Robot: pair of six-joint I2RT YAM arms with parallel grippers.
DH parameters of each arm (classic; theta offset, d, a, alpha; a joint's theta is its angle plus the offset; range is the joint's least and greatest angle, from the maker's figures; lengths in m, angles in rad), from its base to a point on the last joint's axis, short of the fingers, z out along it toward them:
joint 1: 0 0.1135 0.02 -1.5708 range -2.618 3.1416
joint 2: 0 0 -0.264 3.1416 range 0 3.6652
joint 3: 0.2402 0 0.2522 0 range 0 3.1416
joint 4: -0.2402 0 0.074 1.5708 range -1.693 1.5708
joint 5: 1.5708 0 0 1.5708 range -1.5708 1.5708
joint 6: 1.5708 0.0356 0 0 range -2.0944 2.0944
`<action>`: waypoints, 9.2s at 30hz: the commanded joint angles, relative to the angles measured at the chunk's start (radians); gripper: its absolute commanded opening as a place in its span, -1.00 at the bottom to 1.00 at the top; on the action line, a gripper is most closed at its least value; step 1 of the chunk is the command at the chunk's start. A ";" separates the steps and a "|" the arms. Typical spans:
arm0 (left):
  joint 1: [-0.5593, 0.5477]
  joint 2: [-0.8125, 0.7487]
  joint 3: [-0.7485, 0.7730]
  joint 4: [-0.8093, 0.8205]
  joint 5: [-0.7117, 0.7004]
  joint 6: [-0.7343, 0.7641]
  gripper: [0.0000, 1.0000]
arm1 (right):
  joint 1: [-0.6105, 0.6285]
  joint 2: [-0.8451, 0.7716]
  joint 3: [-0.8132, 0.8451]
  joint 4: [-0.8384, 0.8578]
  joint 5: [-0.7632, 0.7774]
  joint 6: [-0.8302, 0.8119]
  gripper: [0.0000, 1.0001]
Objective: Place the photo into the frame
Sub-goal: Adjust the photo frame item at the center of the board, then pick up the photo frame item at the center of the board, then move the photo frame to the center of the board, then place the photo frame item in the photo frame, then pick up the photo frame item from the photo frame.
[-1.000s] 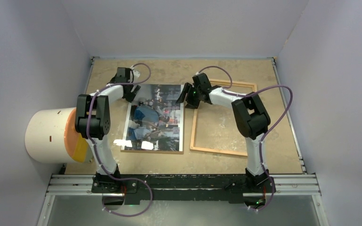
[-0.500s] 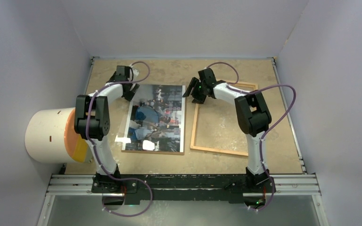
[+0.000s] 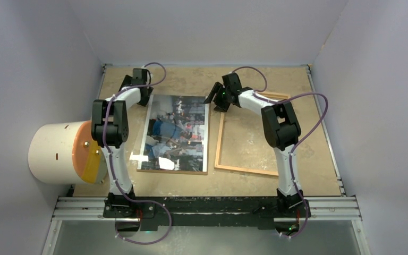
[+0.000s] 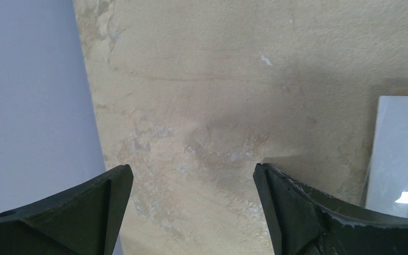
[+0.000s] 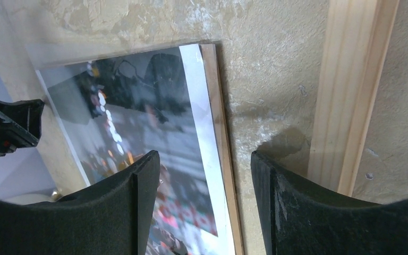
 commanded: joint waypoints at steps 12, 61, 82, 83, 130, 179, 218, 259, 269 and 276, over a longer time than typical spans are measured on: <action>0.005 -0.042 -0.015 -0.107 0.402 -0.022 0.84 | -0.014 0.073 -0.028 0.003 -0.055 0.071 0.32; -0.011 -0.053 -0.106 -0.086 0.372 0.058 0.82 | 0.021 -0.099 -0.088 0.282 -0.301 0.088 0.06; 0.000 -0.153 0.017 -0.175 0.281 0.129 0.88 | -0.082 -0.190 0.002 0.054 -0.368 -0.032 -1.00; -0.003 -0.167 0.035 -0.196 0.286 0.129 0.88 | -0.111 -0.221 -0.004 0.002 -0.360 -0.058 -1.00; -0.705 -0.115 -0.226 -0.049 0.243 0.098 0.93 | -0.705 -0.832 -0.243 -0.283 0.124 -0.111 -1.00; -0.653 -0.204 -0.217 -0.184 0.601 -0.137 0.72 | -0.671 -0.804 -0.268 -0.186 -0.066 -0.084 -1.00; -0.195 -0.584 -0.051 -0.267 0.453 -0.177 0.97 | -0.343 -0.774 -0.043 0.082 -0.811 0.352 -1.00; -0.364 -0.446 -0.400 -0.145 0.394 0.032 1.00 | -0.367 -0.518 -0.489 -0.335 -0.167 -0.272 0.98; -0.363 -0.446 -0.412 -0.147 0.381 0.042 1.00 | -0.330 -0.772 -0.841 -0.260 -0.242 -0.234 0.98; -0.364 -0.437 -0.416 -0.143 0.381 0.038 1.00 | -0.254 -0.776 -0.971 -0.125 -0.330 -0.147 0.96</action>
